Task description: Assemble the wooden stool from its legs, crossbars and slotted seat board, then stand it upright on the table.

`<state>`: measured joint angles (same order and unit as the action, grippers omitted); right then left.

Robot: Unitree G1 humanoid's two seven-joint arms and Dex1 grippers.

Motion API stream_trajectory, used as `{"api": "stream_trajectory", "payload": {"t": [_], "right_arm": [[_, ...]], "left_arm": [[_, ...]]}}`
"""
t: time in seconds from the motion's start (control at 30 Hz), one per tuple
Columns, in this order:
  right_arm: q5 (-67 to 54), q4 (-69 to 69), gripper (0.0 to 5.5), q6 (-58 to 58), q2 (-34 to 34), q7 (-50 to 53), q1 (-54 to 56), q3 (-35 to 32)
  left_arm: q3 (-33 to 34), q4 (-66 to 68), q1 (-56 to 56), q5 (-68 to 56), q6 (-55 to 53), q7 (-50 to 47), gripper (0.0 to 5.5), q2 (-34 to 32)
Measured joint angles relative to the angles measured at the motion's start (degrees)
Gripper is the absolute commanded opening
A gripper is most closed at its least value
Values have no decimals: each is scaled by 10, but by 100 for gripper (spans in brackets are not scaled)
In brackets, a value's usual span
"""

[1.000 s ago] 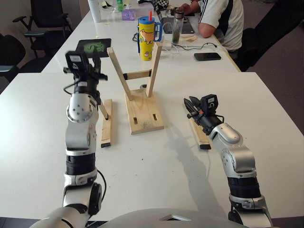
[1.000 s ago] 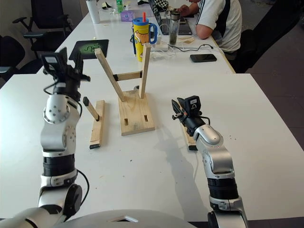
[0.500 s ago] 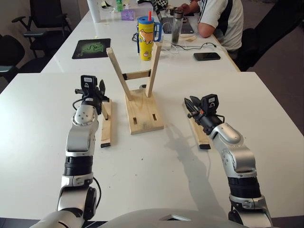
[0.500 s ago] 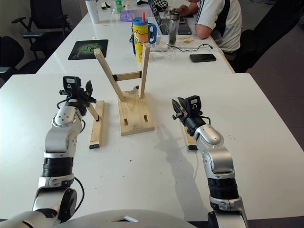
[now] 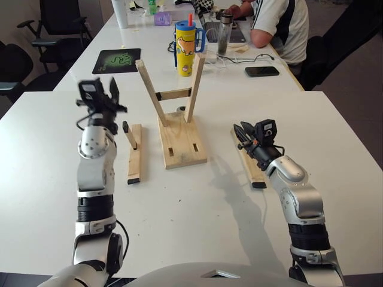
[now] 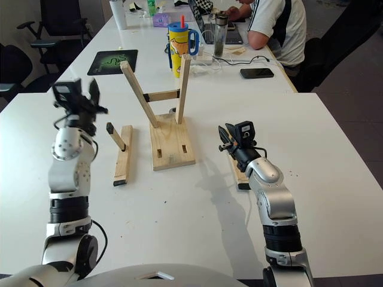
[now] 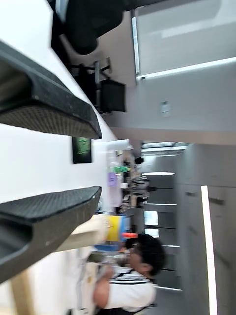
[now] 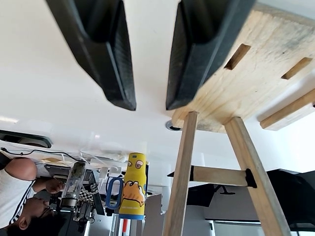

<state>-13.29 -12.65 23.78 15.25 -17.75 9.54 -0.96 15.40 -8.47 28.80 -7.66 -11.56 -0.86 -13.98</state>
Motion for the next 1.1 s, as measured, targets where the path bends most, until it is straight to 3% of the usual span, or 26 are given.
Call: {"api": "stream_trajectory", "payload": {"t": [0.13, 0.23, 0.4, 0.6, 0.8, 1.1], "right_arm": [[2, -1, 114, 0, 0, 0, -2, 2], [5, -4, 114, 0, -2, 1, -8, 2], [6, -8, 114, 0, -4, 2, -17, 1], [11, -8, 114, 0, -6, 2, -19, 1], [12, -9, 114, 0, -7, 2, -19, 1], [14, -13, 114, 0, -8, 2, -20, 2]], "left_arm": [[45, 1, -2, -15, -21, 13, 243, -46], [59, 51, -65, -32, -96, 37, 285, -58], [17, 74, -190, -28, -185, 94, 360, -69], [-28, 4, -219, -50, -270, 138, 433, -71], [-61, -35, -242, -70, -370, 146, 438, -65], [-104, -31, -244, -60, -385, 135, 438, -37]]}}
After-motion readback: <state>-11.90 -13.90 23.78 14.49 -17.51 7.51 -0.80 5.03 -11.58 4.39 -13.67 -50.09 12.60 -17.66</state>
